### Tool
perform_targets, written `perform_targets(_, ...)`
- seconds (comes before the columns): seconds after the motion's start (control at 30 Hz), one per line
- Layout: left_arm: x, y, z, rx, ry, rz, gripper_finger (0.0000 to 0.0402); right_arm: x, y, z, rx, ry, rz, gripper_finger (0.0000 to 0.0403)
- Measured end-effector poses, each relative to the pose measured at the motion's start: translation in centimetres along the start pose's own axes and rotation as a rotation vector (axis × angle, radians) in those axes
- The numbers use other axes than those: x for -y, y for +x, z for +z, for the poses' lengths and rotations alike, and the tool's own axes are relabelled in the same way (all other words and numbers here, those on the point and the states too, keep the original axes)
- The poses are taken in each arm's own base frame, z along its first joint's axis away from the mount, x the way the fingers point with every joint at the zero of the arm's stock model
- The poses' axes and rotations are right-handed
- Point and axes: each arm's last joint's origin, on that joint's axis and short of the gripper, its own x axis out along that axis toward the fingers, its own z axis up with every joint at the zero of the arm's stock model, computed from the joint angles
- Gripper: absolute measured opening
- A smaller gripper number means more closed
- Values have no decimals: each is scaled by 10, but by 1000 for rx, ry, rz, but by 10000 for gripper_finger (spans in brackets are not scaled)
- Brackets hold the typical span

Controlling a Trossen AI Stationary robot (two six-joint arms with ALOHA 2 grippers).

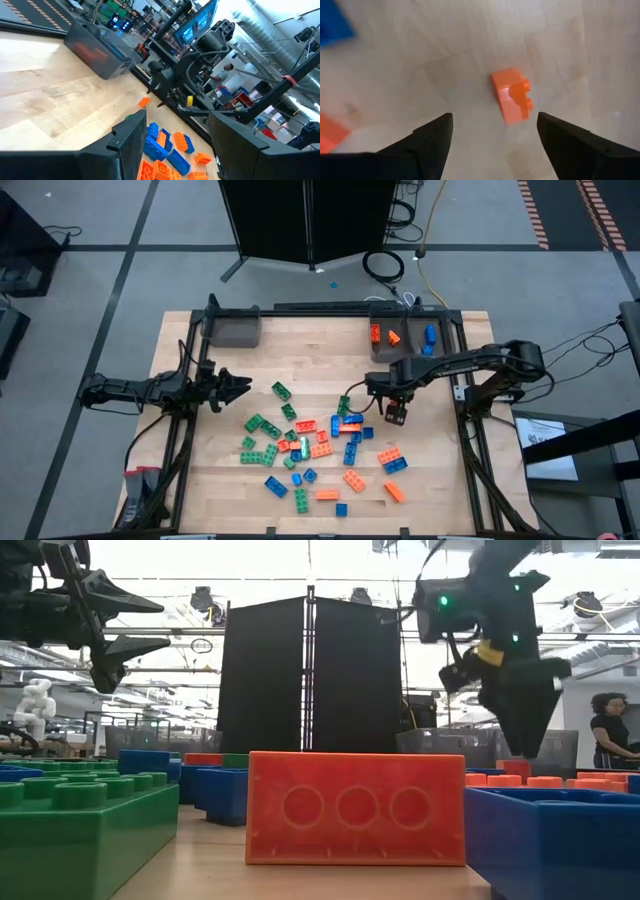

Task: Sort blocks
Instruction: Put the orange game piece into the middle black bin

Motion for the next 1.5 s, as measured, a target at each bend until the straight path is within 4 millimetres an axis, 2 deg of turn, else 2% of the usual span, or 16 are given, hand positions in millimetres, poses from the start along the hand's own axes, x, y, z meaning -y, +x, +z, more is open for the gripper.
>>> perform_targets(0.17, 0, 0, 0, 4, 1, 5, 215, 8, 17, -3, 21, 39, 6, 245)
perform_targets(0.27, 0, 0, 0, 12, 3, 14, 215, 13, 22, -2, 36, 60, 10, 211)
perform_targets(0.37, -1, 0, 0, 17, 8, 18, 215, 16, 23, 0, 52, 78, 15, 153)
perform_targets(0.47, -1, 0, 1, 17, 7, 19, 215, 19, 23, 1, 55, 91, 17, 74)
perform_targets(0.57, -1, 0, 1, 18, 6, 20, 215, 20, 22, 1, 44, 113, 38, 71)
perform_targets(0.7, 0, 0, 1, 19, 1, 20, 215, 18, 7, 13, 93, 122, 60, 71)
perform_targets(0.77, -1, 0, 1, 18, 1, 20, 215, 16, -8, 23, 147, 122, 58, 71)
perform_targets(0.87, -1, 0, 1, 18, 1, 20, 215, 21, -40, 41, 265, 121, -7, 71)
perform_targets(1.0, 0, 0, 1, 18, 1, 19, 215, 49, -84, 59, 389, 178, -166, 71)
perform_targets(1.13, 0, 0, 1, 17, 0, 18, 215, 100, -106, 65, 432, 301, -245, 71)
perform_targets(1.23, 0, 0, 1, 16, 0, 17, 215, 140, -103, 58, 394, 416, -273, 71)
perform_targets(1.33, 0, 0, 1, 16, 0, 17, 215, 168, -95, 52, 338, 487, -251, 71)
perform_targets(1.47, 0, 0, 1, 16, 0, 17, 215, 183, -85, 53, 316, 488, -142, 73)
perform_targets(1.5, 0, 0, 1, 16, 0, 17, 215, 184, -83, 54, 310, 490, -138, 86)
